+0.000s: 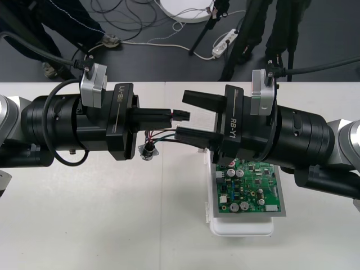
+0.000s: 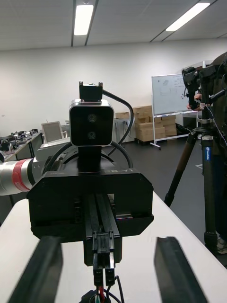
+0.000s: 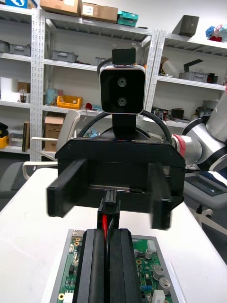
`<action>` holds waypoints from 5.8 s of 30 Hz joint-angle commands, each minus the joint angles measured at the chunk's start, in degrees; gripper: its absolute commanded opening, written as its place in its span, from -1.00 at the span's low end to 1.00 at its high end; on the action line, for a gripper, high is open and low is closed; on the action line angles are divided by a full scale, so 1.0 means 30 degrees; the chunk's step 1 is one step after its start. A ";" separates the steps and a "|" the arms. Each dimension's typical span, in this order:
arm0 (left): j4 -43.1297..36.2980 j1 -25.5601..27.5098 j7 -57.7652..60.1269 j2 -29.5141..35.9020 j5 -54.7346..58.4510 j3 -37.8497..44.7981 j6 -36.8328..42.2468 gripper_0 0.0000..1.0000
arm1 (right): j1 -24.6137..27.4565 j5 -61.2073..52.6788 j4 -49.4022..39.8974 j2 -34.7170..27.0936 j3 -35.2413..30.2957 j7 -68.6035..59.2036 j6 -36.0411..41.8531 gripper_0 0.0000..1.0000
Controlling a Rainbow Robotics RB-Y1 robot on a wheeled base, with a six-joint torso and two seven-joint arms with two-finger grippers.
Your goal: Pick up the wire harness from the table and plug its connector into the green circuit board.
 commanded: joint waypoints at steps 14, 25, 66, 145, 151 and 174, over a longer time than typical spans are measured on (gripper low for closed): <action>-0.0530 0.0875 -0.0551 0.0476 0.0274 -0.0325 0.0797 -1.00 | -0.0565 -0.1278 -0.0355 -0.0674 0.0271 -0.0657 0.0390 1.00; -0.0002 0.2135 -0.2514 0.0711 0.0215 -0.0295 0.0680 -1.00 | -0.0565 -0.2274 -0.0384 -0.2784 -0.0168 -0.0657 -0.0137 1.00; 1.2713 0.0641 -1.6313 -0.1780 0.1680 -0.2786 -0.4447 -1.00 | -0.0273 0.7892 0.3395 -0.7823 -0.6145 -0.2825 -1.3496 1.00; 1.5291 -0.2347 -1.7543 -0.4387 0.5547 -0.9289 0.0357 -1.00 | -0.1649 2.5558 -0.1351 -0.4864 0.1795 -1.0764 -1.4493 1.00; 1.5291 -0.2347 -1.7543 -0.4387 0.5547 -0.9436 0.0357 -1.00 | -0.1415 2.5529 -0.1351 -0.4834 0.1765 -1.0998 -1.4493 1.00; 1.5291 -0.2406 -1.7573 -0.4621 0.5547 -0.9495 0.0768 -1.00 | -0.1444 2.5207 -0.1351 -0.4805 0.1619 -1.1233 -1.4493 1.00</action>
